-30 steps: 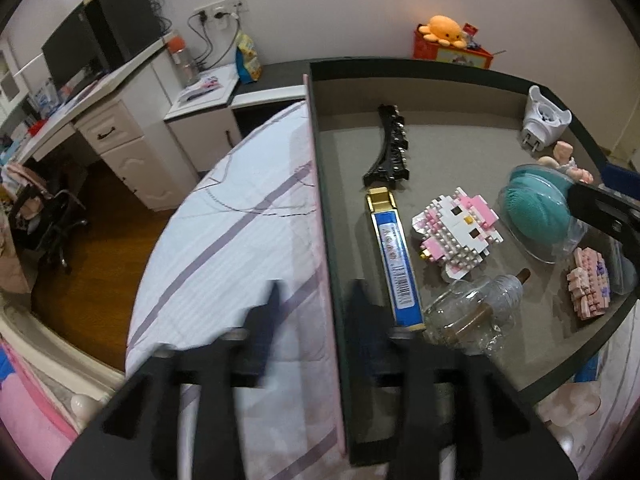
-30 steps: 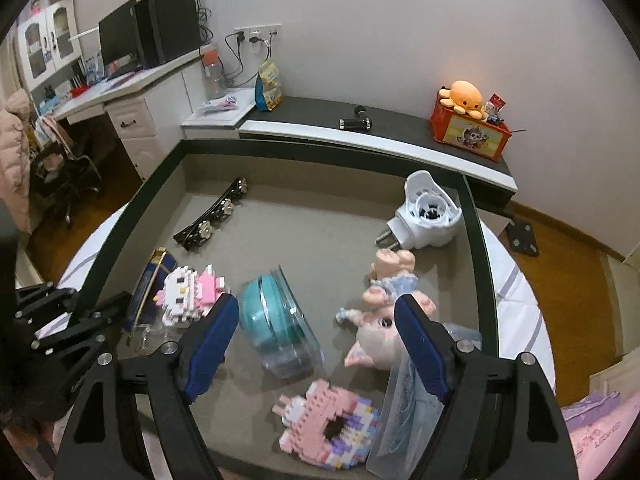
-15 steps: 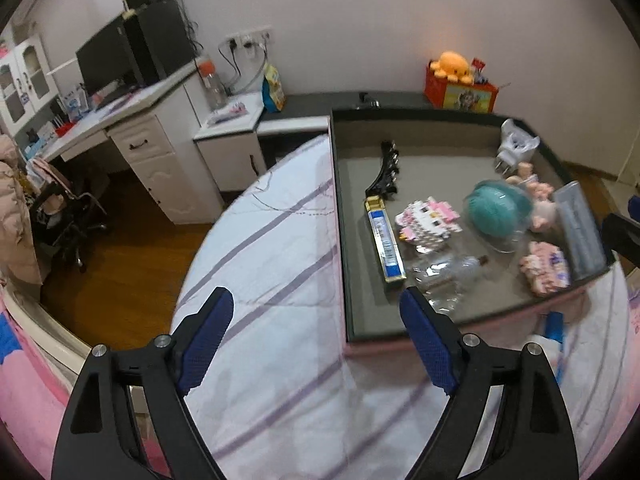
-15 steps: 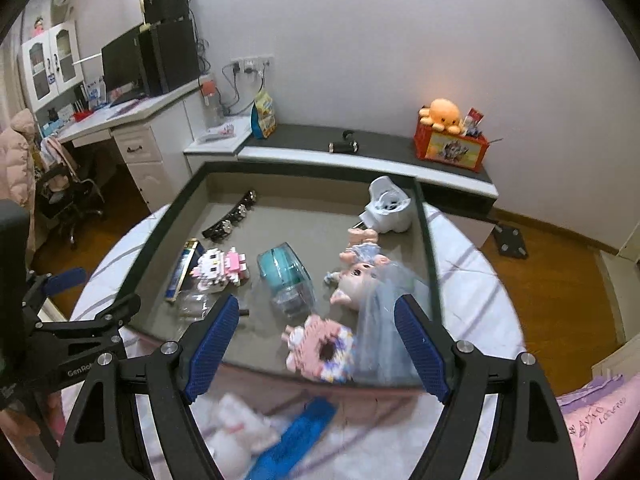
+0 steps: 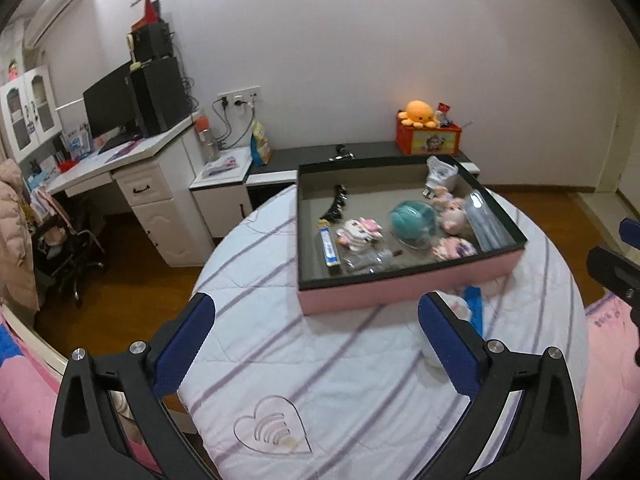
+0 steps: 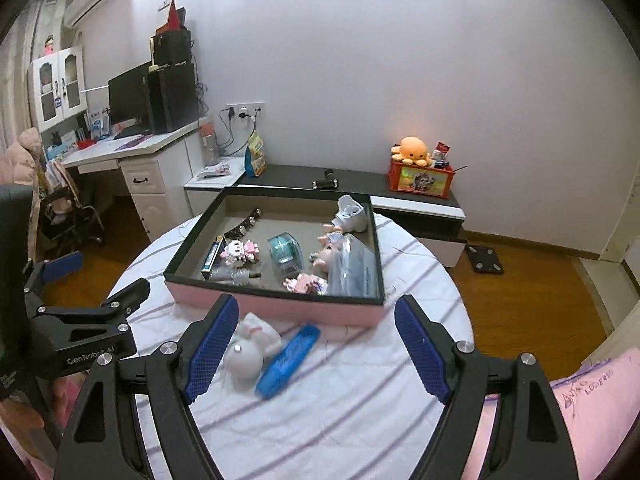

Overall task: Organize rigid objects
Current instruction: 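Withdraw both tools back from the box toward the lamp and highlighter, then grasp the white rabbit lamp with the left tool while the right tool grasps the blue highlighter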

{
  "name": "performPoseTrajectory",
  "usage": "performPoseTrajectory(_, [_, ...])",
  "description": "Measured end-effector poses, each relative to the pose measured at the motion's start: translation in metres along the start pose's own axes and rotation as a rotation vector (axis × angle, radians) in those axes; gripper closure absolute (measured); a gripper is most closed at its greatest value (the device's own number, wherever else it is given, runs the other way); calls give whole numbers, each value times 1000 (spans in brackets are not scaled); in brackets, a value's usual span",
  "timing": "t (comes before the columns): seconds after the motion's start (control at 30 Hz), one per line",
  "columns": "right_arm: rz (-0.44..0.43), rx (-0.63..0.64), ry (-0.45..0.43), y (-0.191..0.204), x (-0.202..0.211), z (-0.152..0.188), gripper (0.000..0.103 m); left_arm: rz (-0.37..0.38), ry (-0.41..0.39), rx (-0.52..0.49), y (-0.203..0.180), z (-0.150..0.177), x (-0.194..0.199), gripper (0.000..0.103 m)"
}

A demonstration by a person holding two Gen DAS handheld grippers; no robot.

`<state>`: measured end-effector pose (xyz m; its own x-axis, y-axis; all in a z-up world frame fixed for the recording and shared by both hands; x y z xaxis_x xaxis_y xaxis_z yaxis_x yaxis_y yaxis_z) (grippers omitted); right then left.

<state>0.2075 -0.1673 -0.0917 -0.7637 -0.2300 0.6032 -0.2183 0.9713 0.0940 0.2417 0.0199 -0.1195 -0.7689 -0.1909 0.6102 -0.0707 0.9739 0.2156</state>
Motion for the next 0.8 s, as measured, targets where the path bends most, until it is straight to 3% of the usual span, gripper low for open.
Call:
performPoseTrajectory(0.2, [-7, -10, 95, -7, -26, 27, 21, 20, 40, -56, -21, 13, -9, 0])
performPoseTrajectory(0.6, [-57, -38, 313, -18, -119, 68, 23, 65, 145, -171, -52, 43, -46, 0])
performPoseTrajectory(0.77, [-113, -69, 356, -17, -150, 74, 34, 82, 162, -208, -61, 48, -54, 0])
performPoseTrajectory(0.8, [-121, -72, 363, -17, -155, 75, 42, 87, 160, -213, -64, 47, -54, 0])
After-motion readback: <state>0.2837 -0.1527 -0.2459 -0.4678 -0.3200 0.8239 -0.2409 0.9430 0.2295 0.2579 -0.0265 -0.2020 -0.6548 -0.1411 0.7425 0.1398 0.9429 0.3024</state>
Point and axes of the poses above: each gripper's, at about its wrist camera, not at the fingertips, and x roughly against the way its jaws point, y to its left, z to its underside, the point moved 6 cm from there along -x, roughly the way its jaws point, and after that the axes turned 11 degrees about -z, right-handed, at the moved point
